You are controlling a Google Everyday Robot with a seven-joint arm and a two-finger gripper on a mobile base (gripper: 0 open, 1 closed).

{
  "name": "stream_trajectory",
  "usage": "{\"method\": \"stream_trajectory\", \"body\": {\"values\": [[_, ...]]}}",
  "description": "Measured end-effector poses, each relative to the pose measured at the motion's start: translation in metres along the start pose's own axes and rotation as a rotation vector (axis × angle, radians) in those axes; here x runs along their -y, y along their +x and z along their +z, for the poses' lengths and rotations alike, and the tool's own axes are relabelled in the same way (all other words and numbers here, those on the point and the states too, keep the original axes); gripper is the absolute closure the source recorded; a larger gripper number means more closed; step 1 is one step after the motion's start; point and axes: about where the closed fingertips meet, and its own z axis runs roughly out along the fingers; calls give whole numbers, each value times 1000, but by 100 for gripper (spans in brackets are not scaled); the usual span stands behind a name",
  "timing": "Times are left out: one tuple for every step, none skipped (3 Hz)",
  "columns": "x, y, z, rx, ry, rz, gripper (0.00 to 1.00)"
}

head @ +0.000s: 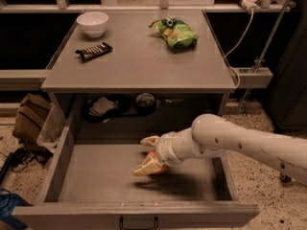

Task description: Pick orange from top drawer and place on counter

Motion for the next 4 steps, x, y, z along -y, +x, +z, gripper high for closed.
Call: {"method": "stream_trajectory", "body": {"values": [[0, 0, 0, 0, 0, 0, 100], [0, 0, 0, 0, 0, 0, 81], [0, 0, 0, 0, 0, 0, 57], [0, 0, 0, 0, 0, 0, 35]]}}
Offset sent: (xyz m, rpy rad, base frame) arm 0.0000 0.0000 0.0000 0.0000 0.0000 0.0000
